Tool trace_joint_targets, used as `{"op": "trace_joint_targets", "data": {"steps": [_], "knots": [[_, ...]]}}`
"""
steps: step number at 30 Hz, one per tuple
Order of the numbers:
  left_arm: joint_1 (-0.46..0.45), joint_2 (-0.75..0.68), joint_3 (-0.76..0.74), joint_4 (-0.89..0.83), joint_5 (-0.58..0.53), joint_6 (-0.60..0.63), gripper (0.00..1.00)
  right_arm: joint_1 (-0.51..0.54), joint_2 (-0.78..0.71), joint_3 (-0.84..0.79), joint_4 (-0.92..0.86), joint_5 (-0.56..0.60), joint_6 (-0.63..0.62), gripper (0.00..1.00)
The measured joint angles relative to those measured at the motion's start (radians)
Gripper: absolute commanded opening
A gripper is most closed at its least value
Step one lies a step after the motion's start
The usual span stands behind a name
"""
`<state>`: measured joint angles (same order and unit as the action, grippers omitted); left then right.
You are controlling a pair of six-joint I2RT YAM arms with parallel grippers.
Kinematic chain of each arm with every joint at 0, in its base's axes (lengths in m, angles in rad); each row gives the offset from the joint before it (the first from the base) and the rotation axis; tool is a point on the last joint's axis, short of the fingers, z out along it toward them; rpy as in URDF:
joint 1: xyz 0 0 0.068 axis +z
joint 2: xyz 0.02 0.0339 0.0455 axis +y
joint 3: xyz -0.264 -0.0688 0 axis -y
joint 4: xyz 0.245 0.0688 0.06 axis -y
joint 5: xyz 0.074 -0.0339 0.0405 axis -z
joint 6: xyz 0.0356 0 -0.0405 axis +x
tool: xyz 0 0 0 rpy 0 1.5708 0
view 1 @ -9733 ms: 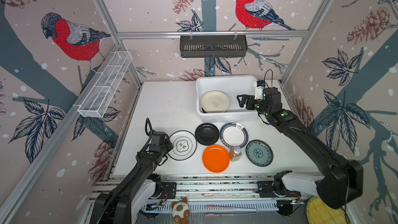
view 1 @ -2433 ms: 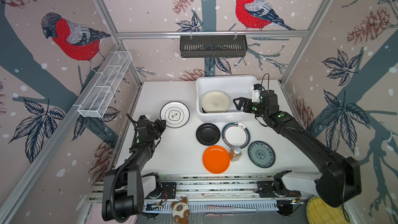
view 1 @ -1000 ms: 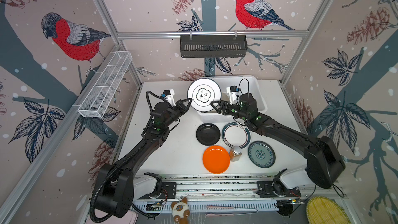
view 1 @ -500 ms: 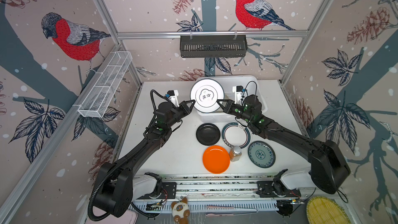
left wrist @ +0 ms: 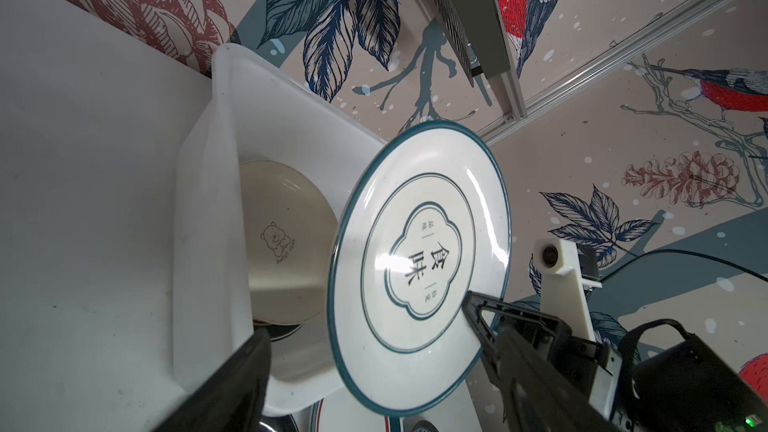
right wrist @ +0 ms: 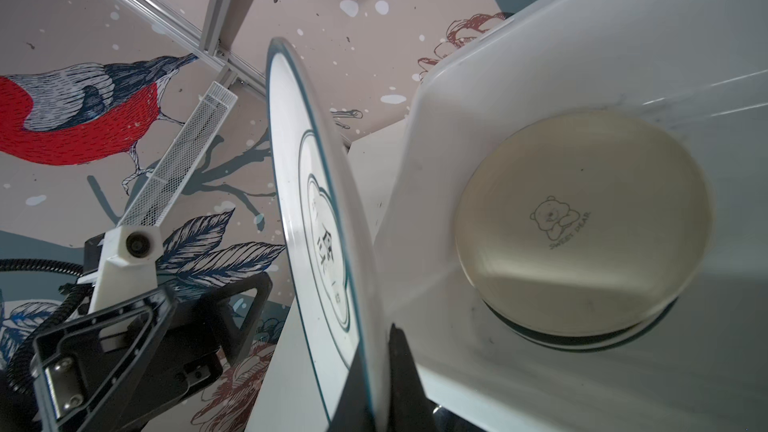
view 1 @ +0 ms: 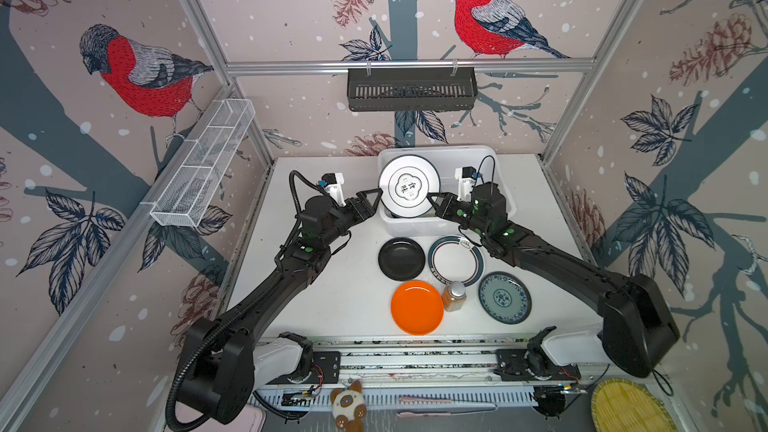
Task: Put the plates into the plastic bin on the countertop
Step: 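Open the left gripper and draw it back while the right lowers the plate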
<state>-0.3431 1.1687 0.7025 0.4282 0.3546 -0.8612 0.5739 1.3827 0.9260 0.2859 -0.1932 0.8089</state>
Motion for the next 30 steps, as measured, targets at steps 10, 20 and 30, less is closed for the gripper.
{"op": "trace_joint_targets", "data": {"steps": [10,20,30], "knots": [[-0.001,-0.024,-0.045,0.002,-0.04,0.03,0.97,-0.1,0.124,0.19,-0.174,0.051,-0.081,0.0],[-0.001,-0.009,-0.073,0.016,-0.033,0.022,0.97,-0.169,0.268,0.368,-0.36,0.0,-0.158,0.0],[-0.001,-0.065,-0.081,0.009,-0.043,0.023,0.97,-0.184,0.44,0.502,-0.451,-0.051,-0.207,0.0]]}}
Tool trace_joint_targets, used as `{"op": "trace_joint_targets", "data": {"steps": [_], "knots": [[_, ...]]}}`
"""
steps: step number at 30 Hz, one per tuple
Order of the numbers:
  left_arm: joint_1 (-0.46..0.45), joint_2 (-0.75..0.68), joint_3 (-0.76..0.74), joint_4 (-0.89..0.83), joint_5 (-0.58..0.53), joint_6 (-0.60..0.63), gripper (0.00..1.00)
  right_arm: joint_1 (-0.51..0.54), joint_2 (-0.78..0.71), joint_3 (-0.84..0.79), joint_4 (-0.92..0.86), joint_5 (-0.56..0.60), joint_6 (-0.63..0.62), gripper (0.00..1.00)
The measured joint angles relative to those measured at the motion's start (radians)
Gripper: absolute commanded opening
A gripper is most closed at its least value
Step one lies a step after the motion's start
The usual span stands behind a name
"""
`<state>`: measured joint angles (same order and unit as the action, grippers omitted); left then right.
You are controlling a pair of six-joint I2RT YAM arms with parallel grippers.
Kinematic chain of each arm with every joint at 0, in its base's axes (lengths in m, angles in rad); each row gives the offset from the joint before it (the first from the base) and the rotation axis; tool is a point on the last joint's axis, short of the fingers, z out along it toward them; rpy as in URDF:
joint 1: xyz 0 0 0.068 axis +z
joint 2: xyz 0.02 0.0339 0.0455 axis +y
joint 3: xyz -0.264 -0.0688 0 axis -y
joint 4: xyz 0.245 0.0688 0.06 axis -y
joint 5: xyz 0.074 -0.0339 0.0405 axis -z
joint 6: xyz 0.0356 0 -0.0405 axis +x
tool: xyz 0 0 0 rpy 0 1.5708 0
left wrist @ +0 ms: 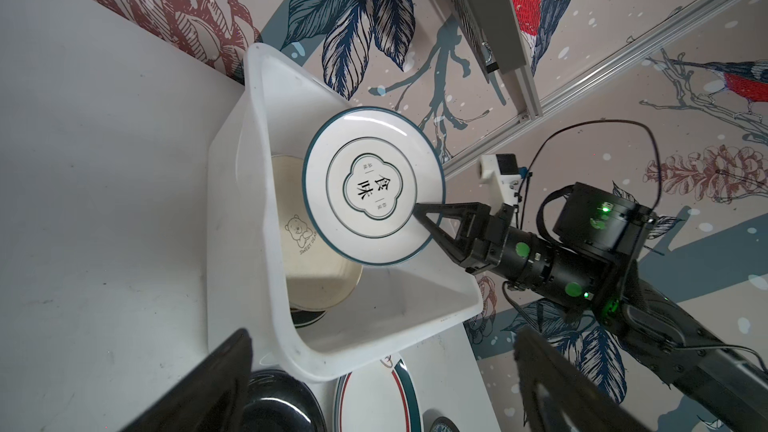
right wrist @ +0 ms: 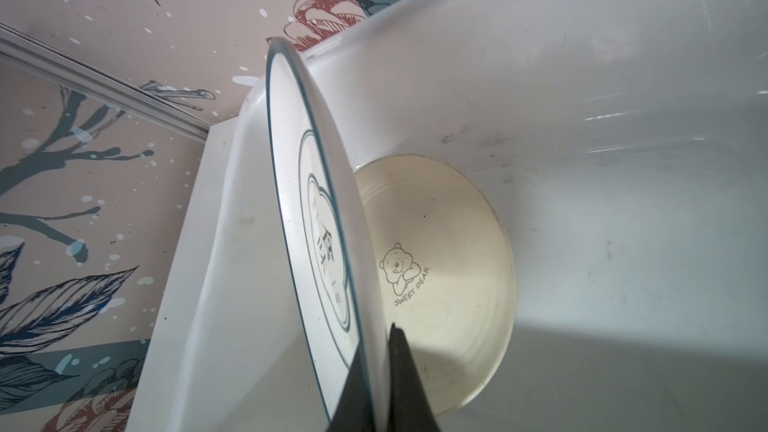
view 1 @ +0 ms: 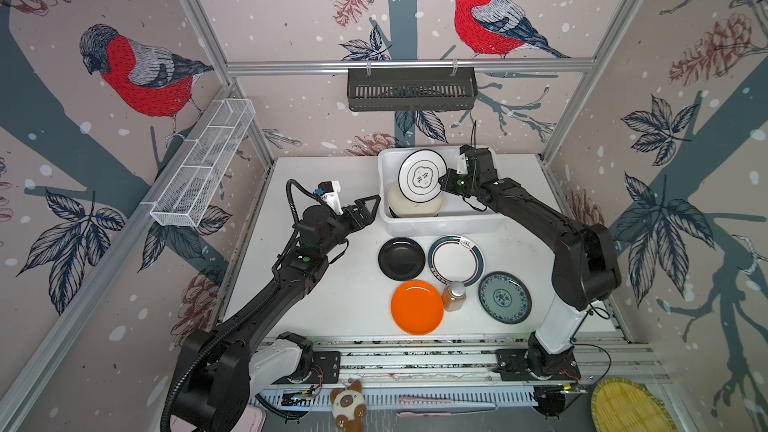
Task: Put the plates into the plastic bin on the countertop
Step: 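Open the left gripper and draw it back while the right lowers the plate, then lay the green-rimmed plate flat in the bin and open the right gripper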
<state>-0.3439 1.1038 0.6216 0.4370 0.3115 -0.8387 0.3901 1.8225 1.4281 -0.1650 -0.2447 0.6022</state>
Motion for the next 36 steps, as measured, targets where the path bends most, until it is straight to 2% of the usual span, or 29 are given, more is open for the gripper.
{"op": "trace_joint_targets", "data": {"steps": [10,15,17,20,27,30,33,36], "knots": [[0.0,-0.047,-0.008,-0.04,-0.031,0.016,0.97,-0.017,0.148,0.094,-0.024,-0.048,0.0,0.0],[0.0,-0.053,-0.007,-0.065,-0.05,0.026,0.97,-0.015,0.205,0.112,-0.026,-0.071,0.001,0.06],[0.0,-0.053,-0.007,-0.07,-0.053,0.027,0.97,-0.014,0.218,0.117,-0.023,-0.08,0.008,0.16],[0.0,-0.051,-0.007,-0.077,-0.054,0.029,0.97,-0.011,0.23,0.124,-0.02,-0.083,0.006,0.24],[0.0,-0.047,-0.008,-0.082,-0.076,0.035,0.97,-0.011,0.253,0.137,-0.02,-0.075,0.005,0.35],[0.001,-0.046,-0.008,-0.085,-0.075,0.046,0.97,-0.011,0.26,0.146,-0.021,-0.071,0.004,0.47],[0.001,-0.047,-0.008,-0.09,-0.078,0.053,0.97,-0.005,0.262,0.158,-0.027,-0.065,0.003,0.54],[0.003,-0.048,-0.012,-0.091,-0.079,0.06,0.97,0.002,0.271,0.181,-0.038,-0.057,-0.005,0.65]]}}
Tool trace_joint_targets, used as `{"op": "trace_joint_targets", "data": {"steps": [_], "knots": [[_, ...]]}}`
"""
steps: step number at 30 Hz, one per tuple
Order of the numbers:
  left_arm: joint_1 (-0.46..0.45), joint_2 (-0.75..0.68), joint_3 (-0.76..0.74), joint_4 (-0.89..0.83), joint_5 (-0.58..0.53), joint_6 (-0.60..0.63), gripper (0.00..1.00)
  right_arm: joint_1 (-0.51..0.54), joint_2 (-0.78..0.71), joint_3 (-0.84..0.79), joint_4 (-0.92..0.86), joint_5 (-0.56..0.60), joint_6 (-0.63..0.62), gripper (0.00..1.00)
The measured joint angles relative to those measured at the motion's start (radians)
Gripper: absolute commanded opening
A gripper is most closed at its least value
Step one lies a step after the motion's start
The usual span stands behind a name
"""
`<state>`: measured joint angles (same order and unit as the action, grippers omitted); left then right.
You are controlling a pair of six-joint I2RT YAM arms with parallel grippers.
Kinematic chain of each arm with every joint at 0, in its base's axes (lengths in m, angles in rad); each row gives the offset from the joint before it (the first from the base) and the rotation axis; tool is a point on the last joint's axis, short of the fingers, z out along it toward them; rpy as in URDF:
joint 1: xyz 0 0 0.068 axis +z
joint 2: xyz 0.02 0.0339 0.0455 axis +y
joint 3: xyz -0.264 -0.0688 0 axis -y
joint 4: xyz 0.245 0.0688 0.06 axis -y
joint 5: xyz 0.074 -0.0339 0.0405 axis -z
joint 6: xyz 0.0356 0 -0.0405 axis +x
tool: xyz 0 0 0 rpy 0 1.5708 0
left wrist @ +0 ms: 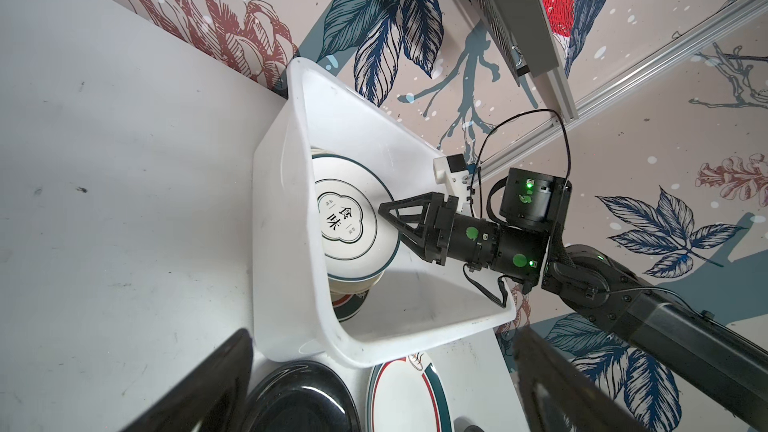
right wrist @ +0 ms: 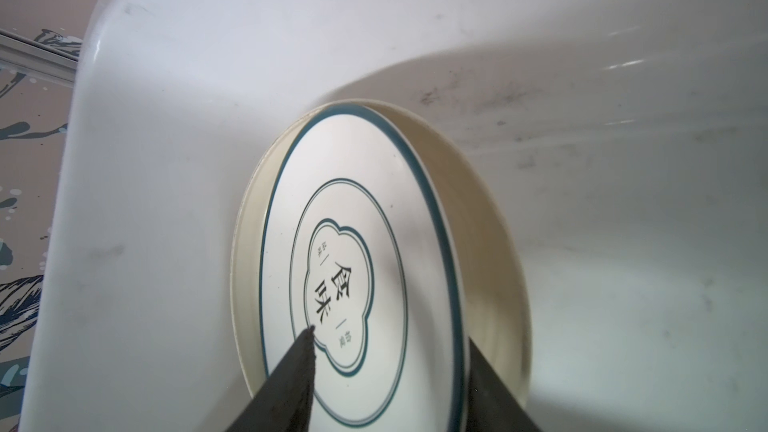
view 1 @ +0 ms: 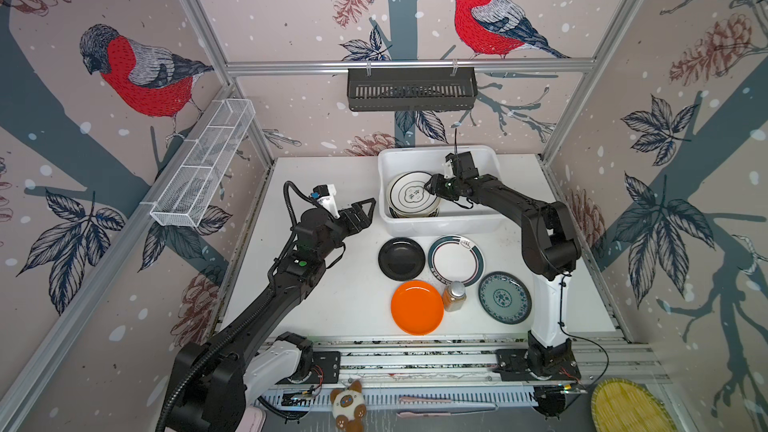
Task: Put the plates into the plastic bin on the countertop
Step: 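Lay the green-rimmed plate flat in the bin and open the right gripper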
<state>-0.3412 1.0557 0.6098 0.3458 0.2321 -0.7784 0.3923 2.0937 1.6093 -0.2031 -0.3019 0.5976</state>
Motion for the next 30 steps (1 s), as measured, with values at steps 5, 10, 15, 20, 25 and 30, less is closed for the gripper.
{"op": "trace_joint_targets", "data": {"steps": [5,10,15,20,25,30], "knots": [[0.004,0.0,-0.005,-0.007,0.0,0.0,0.97,0.018,0.003,0.032,-0.039,0.043,-0.029,0.77],[0.005,0.001,-0.008,-0.014,0.0,0.001,0.97,0.037,0.011,0.083,-0.098,0.109,-0.071,0.85],[0.008,0.001,-0.015,-0.015,0.0,0.009,0.97,0.059,0.012,0.125,-0.146,0.199,-0.105,1.0],[0.011,-0.003,-0.024,-0.016,0.0,0.019,0.97,0.063,0.006,0.126,-0.164,0.243,-0.125,1.0],[0.018,-0.022,-0.051,-0.02,-0.001,0.019,0.97,0.064,-0.089,0.079,-0.158,0.297,-0.13,1.0],[0.036,-0.028,-0.1,-0.026,0.0,0.019,0.97,0.064,-0.227,-0.007,-0.114,0.314,-0.132,1.0]]}}
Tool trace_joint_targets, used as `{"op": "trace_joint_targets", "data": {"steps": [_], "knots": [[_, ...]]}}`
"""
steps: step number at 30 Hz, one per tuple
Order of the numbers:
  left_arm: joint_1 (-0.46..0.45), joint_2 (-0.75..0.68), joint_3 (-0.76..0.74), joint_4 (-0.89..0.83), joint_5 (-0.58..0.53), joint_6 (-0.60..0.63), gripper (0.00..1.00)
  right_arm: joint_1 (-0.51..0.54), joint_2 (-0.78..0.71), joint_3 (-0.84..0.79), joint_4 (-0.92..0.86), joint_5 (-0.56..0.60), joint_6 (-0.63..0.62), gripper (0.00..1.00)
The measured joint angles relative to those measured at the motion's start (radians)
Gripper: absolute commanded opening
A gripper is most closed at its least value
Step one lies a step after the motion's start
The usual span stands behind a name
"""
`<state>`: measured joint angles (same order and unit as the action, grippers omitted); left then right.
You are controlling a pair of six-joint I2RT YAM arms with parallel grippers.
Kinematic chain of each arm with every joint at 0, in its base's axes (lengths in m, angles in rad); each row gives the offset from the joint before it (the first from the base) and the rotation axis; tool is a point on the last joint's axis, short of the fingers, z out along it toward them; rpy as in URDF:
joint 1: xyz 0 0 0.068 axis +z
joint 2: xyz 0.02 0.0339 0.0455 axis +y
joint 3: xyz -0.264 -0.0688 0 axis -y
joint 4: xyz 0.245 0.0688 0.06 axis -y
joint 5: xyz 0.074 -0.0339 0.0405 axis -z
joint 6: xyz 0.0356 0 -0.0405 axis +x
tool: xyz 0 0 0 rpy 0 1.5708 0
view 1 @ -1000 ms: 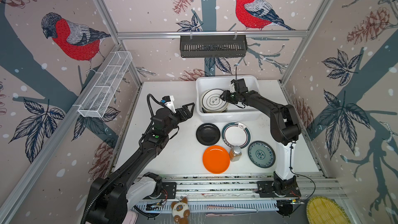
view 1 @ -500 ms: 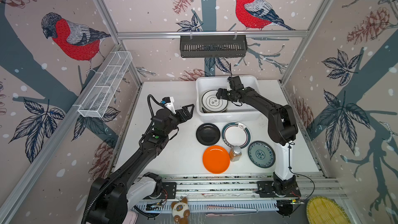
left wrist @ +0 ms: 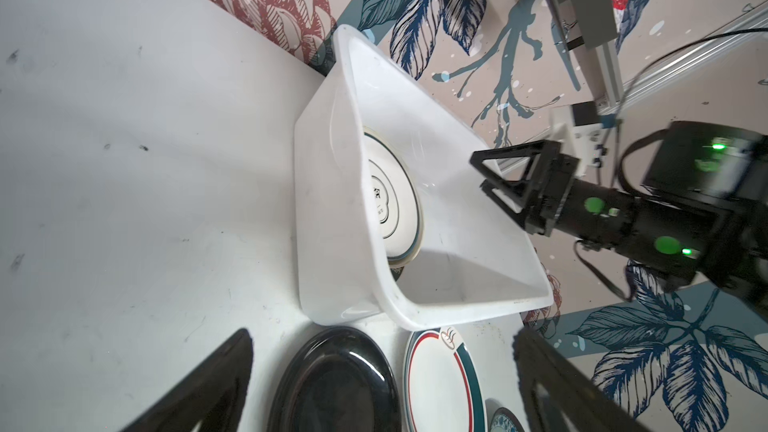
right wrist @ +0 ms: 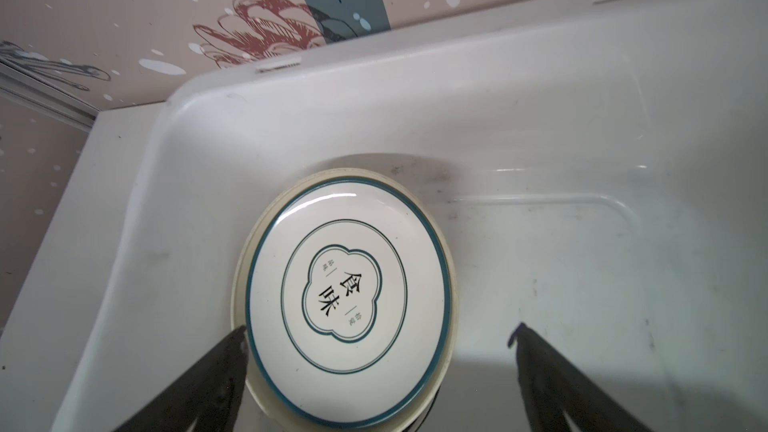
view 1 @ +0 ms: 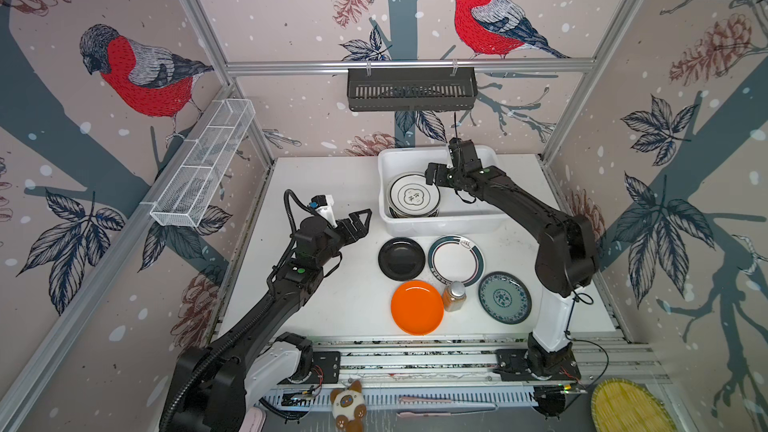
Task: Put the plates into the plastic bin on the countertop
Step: 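Withdraw the right gripper from the bin while the left moves toward the black plate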
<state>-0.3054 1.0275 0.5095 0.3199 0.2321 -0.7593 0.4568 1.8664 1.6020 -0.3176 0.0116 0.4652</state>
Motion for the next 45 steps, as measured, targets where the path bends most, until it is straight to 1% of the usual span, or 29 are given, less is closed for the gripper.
{"op": "trace_joint_targets", "data": {"steps": [4,11,16,17,19,23,24,27,33,35,40,45], "knots": [[0.018,-0.002,-0.034,-0.01,0.004,0.0,0.97,-0.006,-0.142,-0.113,0.056,-0.023,-0.001,1.0],[0.029,-0.009,-0.093,-0.024,0.054,-0.001,0.96,-0.105,-0.39,-0.365,0.189,-0.234,0.021,1.0],[0.033,-0.025,-0.15,-0.039,0.091,-0.023,0.79,-0.126,-0.54,-0.512,0.23,-0.322,0.037,1.0],[0.033,-0.031,-0.164,-0.038,0.101,-0.024,0.77,-0.131,-0.562,-0.533,0.234,-0.323,0.037,1.0],[0.034,-0.038,-0.188,-0.038,0.111,-0.034,0.68,-0.139,-0.606,-0.579,0.244,-0.33,0.039,1.0],[0.034,-0.026,-0.225,-0.015,0.132,-0.058,0.61,-0.145,-0.692,-0.651,0.254,-0.333,0.055,1.0],[0.034,-0.015,-0.237,0.0,0.14,-0.069,0.6,-0.148,-0.708,-0.668,0.263,-0.334,0.055,1.0],[0.035,0.033,-0.271,0.054,0.178,-0.106,0.59,-0.151,-0.735,-0.703,0.264,-0.336,0.059,1.0],[0.035,0.149,-0.276,0.157,0.246,-0.153,0.57,-0.159,-0.756,-0.737,0.262,-0.335,0.063,1.0],[0.035,0.178,-0.276,0.179,0.261,-0.158,0.54,-0.16,-0.76,-0.746,0.262,-0.335,0.067,1.0],[0.032,0.235,-0.277,0.212,0.269,-0.157,0.52,-0.164,-0.761,-0.766,0.263,-0.335,0.082,1.0],[0.021,0.282,-0.277,0.223,0.266,-0.156,0.46,-0.166,-0.757,-0.769,0.265,-0.336,0.085,1.0]]}}
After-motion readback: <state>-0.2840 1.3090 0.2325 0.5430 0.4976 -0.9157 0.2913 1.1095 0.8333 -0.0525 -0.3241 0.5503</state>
